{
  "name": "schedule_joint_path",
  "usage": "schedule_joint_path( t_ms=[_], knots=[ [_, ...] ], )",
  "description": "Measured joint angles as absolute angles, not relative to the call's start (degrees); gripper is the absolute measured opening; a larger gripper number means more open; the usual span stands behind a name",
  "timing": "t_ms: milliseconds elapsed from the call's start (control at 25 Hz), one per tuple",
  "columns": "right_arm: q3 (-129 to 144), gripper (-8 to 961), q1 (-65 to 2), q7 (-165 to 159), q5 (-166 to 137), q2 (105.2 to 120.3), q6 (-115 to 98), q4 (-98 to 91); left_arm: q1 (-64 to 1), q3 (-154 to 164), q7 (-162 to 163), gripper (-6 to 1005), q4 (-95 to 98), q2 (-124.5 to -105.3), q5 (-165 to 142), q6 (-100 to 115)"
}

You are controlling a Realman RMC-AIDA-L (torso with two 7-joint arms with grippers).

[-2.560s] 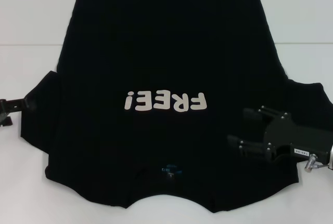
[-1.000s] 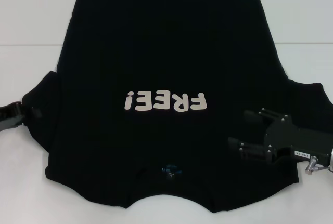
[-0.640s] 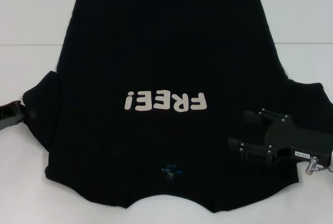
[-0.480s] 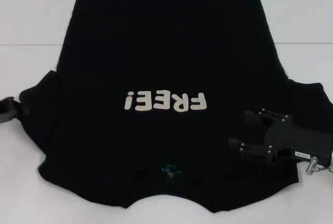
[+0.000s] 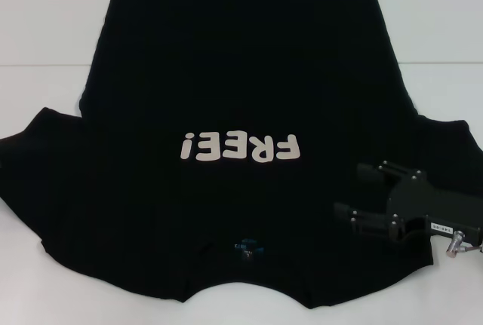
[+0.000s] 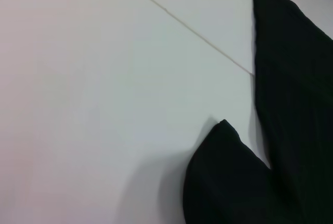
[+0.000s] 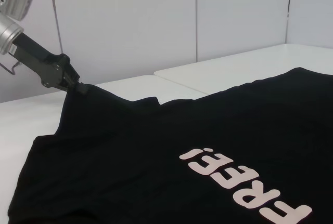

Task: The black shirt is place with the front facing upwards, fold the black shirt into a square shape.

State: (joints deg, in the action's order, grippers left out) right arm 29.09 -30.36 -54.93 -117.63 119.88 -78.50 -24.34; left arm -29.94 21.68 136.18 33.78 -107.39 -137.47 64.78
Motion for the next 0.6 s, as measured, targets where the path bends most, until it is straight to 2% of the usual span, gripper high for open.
schedule_joint_path(
  t_ms=[360, 520, 600],
  knots=[
    [29.09, 885, -30.21, -54.93, -117.66, 119.88, -78.86, -24.34, -31.08, 21.31, 135.30, 10, 34.61, -108.10, -136.95, 67.13],
    [29.09, 885, -30.09, -54.93, -117.68, 119.94, -78.76, -24.30, -33.38, 22.40, 135.10, 12, 38.34, -109.90, -136.86, 70.46],
    [29.09, 886, -30.06, -54.93, -117.69, 119.96, -78.54, -24.10, -34.71, 24.30, 134.92, 13, 41.41, -111.44, -136.88, 71.78]
  ],
)
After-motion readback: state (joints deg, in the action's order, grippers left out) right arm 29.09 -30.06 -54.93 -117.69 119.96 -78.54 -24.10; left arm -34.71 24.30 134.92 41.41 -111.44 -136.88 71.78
